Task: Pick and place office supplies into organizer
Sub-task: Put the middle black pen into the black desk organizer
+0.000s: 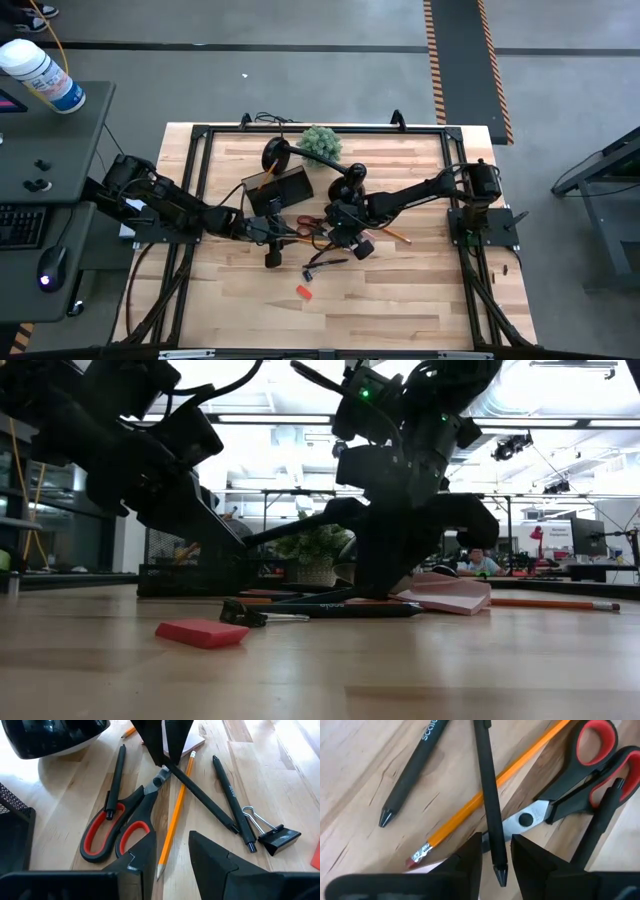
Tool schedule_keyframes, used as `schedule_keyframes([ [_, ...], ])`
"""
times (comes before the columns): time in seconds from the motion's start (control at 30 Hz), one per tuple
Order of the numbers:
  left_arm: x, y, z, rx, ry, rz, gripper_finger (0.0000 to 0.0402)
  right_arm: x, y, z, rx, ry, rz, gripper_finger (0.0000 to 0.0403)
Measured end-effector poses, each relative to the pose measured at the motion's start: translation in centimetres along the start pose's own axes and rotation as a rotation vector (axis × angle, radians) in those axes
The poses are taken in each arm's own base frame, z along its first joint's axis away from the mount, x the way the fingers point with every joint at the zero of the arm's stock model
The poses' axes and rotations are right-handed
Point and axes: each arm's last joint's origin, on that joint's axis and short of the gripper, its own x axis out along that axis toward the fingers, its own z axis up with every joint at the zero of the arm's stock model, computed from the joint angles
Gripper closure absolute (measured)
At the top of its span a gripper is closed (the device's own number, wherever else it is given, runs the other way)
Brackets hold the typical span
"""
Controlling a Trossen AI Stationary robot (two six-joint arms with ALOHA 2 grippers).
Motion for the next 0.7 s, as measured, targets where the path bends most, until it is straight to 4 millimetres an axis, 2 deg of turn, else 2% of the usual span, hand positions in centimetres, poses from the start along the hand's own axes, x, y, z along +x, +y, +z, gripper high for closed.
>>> schedule_keyframes([
  [0.23,0.0,0.0,0.0,0.0,-0.001,0.003,0.03,0.0,-0.1,-0.1,0.008,0.002,-0.001,0.0383],
  [0.53,0.0,0.0,0.0,0.0,-0.001,0.008,0.03,-0.1,-0.4,-0.3,0.047,0.01,0.002,0.0381],
  [0.7,0.0,0.1,0.0,0.002,-0.011,0.055,0.03,-1.2,-0.6,0.5,0.055,0.139,-0.041,0.0381],
])
